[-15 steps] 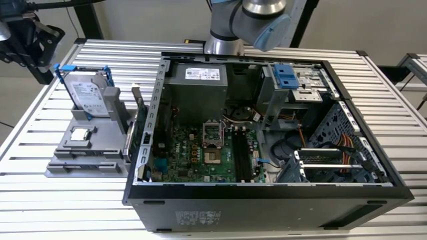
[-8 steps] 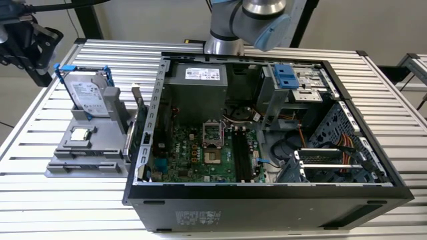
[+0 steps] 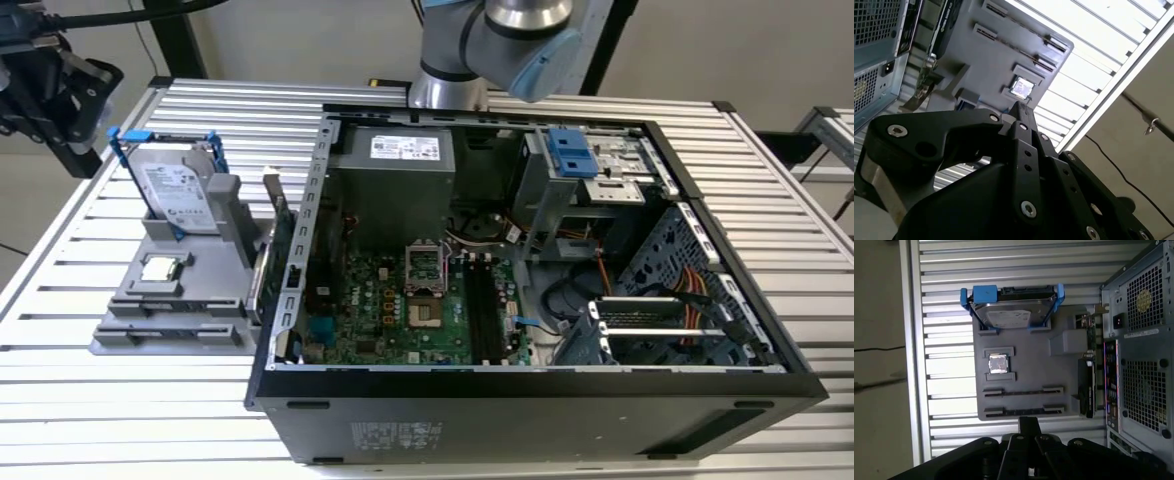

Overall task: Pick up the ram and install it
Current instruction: 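Pick up the ram and move it above insertion slot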

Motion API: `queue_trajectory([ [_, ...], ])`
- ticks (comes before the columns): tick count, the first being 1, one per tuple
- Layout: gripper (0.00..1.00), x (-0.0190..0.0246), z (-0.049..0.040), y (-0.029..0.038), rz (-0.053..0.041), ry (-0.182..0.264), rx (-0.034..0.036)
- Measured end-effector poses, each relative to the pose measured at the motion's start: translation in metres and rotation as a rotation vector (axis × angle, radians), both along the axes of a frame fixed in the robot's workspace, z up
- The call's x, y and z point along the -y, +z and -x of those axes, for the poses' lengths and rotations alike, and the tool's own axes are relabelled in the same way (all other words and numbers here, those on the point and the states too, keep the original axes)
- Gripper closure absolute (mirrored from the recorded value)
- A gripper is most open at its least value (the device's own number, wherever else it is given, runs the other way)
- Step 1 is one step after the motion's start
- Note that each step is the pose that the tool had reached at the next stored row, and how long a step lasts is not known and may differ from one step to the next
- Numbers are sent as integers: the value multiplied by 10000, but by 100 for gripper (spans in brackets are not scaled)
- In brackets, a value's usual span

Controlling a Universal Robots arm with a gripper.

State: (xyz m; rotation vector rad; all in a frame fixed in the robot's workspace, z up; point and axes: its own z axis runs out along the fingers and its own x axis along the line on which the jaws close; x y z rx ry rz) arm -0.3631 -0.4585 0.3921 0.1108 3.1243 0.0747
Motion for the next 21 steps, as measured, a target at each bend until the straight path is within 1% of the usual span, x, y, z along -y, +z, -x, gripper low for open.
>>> queue_trajectory([
  [21,100,141,0,-2,0,0,-17],
])
